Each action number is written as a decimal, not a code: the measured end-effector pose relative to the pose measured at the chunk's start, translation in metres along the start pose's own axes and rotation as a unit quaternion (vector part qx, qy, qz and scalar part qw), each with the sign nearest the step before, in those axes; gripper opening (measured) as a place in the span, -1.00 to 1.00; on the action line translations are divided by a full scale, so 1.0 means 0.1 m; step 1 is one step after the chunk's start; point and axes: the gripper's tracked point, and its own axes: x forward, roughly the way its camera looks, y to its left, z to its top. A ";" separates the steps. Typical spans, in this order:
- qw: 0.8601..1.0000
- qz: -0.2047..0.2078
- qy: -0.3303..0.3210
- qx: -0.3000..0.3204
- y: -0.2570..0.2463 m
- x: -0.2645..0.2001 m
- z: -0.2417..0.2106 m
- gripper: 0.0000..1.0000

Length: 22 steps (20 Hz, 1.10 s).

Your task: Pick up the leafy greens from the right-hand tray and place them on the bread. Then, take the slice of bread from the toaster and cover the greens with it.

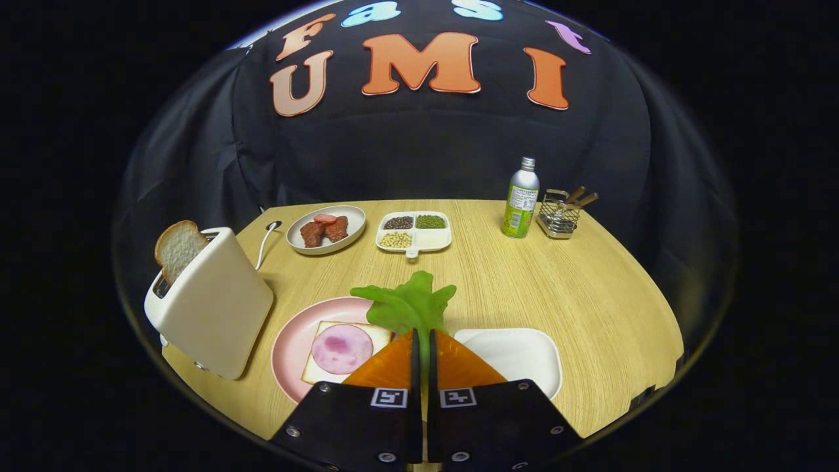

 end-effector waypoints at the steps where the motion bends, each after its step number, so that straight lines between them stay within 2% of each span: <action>1: 1.000 0.002 0.000 -0.002 0.05 0.01 -0.01 -0.92; 22: 0.997 0.060 0.039 -0.032 0.81 0.15 -0.28 -0.92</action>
